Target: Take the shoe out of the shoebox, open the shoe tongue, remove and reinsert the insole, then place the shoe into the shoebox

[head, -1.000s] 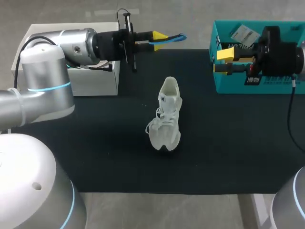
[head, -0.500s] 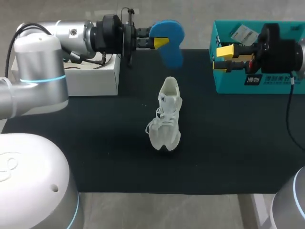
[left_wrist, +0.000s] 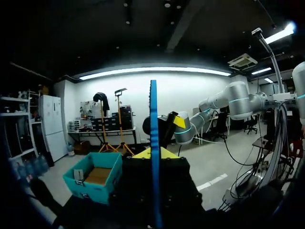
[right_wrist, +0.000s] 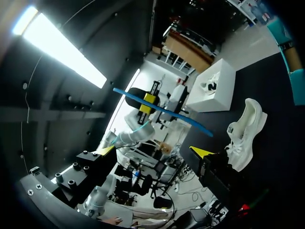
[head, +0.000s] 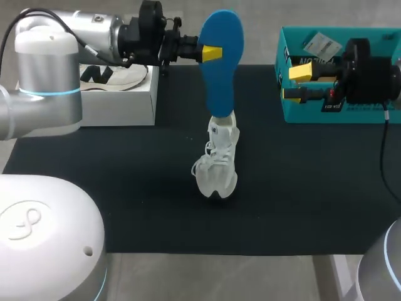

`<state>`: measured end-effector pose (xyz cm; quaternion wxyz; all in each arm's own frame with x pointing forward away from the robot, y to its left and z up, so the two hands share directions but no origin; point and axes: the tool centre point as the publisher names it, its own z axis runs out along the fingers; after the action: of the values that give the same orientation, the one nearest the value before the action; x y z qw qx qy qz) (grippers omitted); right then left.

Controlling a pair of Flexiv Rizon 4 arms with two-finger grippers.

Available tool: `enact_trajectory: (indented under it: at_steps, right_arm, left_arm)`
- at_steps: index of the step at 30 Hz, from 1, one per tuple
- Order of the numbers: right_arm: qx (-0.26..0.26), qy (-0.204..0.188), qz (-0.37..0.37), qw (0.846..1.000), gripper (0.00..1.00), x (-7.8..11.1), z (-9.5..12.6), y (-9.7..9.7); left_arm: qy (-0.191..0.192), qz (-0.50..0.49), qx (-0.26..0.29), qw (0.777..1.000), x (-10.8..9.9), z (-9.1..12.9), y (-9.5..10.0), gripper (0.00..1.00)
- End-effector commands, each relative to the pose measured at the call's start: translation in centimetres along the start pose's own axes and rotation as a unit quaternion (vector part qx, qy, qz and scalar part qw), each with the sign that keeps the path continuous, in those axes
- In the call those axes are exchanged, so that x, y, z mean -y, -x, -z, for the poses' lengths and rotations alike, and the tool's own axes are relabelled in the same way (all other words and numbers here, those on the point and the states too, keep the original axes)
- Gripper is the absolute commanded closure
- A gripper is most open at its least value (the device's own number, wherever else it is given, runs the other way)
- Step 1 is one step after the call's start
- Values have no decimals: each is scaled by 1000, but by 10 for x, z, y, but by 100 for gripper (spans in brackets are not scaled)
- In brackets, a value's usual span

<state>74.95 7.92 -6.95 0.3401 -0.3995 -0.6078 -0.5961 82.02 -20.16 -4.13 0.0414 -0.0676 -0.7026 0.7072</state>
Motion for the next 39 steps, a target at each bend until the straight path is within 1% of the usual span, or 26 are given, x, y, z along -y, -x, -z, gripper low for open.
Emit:
enact_trajectory:
  at_steps: [1, 6, 12, 19, 20, 21, 22, 23, 24, 25, 26, 27, 29, 30, 35, 37, 39]
  right_arm:
    - [-1, -1, -1, 1000, 0, 1, -3, 2]
    - [0, 2, 3, 1000, 0, 2, -4, 0]
    - [2, 2, 1, 1000, 0, 6, -6, -1]
    - [1, 3, -2, 1000, 0, 9, -9, 1]
    - [1, 2, -3, 1000, 0, 10, -10, 1]
    - [0, 1, -3, 1000, 0, 10, -11, 1]
    - [0, 1, -3, 1000, 0, 9, -12, 1]
    - [-1, 1, -3, 1000, 0, 9, -12, 1]
    - [-1, 1, -3, 1000, 0, 9, -12, 1]
    - [-2, 1, -3, 1000, 0, 9, -13, 1]
    - [-2, 1, -3, 1000, 0, 9, -13, 2]
    - [-3, 0, -3, 1000, 0, 8, -14, 2]
    - [-4, 0, -3, 1000, 0, 8, -15, 2]
    - [-4, 0, -2, 1000, 0, 8, -15, 2]
    - [-1, 1, 1, 1000, 0, 8, -15, 2]
    - [-1, 14, 8, 1000, 0, 9, -13, -1]
    - [0, 40, 19, 999, 0, 9, -10, -5]
  left_arm:
    - [-83, 484, -151, 858, 11, 8, 5, 100]
    - [-94, 549, -170, 813, 11, 8, 5, 100]
    - [-107, 620, -194, 753, 11, 8, 5, 100]
    - [-107, 620, -194, 753, 11, 8, 5, 100]
    - [-120, 690, -150, 697, 10, 7, 9, 100]
    - [-123, 736, -149, 649, 8, 6, 9, 100]
    - [-133, 754, -122, 631, 9, 7, 7, 100]
    - [-114, 771, -98, 619, 8, 6, 5, 100]
    - [-124, 780, -97, 606, 9, 7, 3, 100]
    - [-121, 792, -84, 593, 10, 7, 1, 100]
    - [-114, 803, -88, 579, 10, 6, -1, 100]
    - [-127, 810, -95, 564, 12, 6, -2, 100]
    - [-130, 829, -94, 536, 12, 6, -2, 100]
    - [-131, 835, -93, 526, 12, 6, -2, 100]
    - [-131, 835, -93, 526, 12, 6, -2, 100]
    - [-131, 835, -93, 526, 12, 6, -2, 100]
    - [-131, 835, -93, 526, 12, 6, -2, 100]
